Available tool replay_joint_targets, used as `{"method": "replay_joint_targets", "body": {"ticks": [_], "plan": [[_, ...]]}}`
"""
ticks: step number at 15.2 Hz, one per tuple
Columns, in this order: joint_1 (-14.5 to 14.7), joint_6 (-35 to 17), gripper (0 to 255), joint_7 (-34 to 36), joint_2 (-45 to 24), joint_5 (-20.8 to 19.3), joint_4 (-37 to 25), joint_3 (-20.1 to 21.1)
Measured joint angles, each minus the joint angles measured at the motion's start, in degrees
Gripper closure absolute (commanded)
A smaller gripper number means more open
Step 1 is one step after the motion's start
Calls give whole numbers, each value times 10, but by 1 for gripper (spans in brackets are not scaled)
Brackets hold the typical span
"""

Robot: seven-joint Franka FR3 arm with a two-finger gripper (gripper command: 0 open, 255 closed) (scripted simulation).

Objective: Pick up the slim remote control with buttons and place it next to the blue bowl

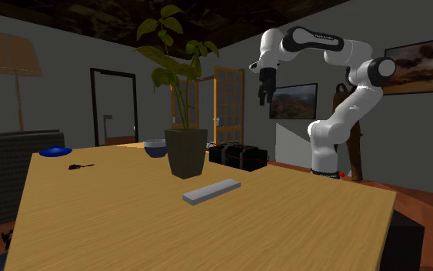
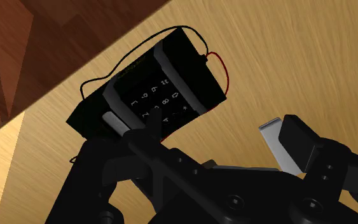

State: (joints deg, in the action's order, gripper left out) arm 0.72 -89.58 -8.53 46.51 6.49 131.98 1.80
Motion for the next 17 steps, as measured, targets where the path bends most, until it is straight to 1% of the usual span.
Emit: {"method": "replay_joint_targets", "body": {"ticks": [2,5,7,8,11,17], "plan": [[2,-7,0,1,-7,2,0,4],[12,-43,0,3,-40,9,5,22],[19,-68,0,6,-76,14,-4,37],[23,-87,0,6,-84,17,7,45],[33,-124,0,11,-134,21,-4,67],[50,-197,0,24,-247,18,-40,112]]}}
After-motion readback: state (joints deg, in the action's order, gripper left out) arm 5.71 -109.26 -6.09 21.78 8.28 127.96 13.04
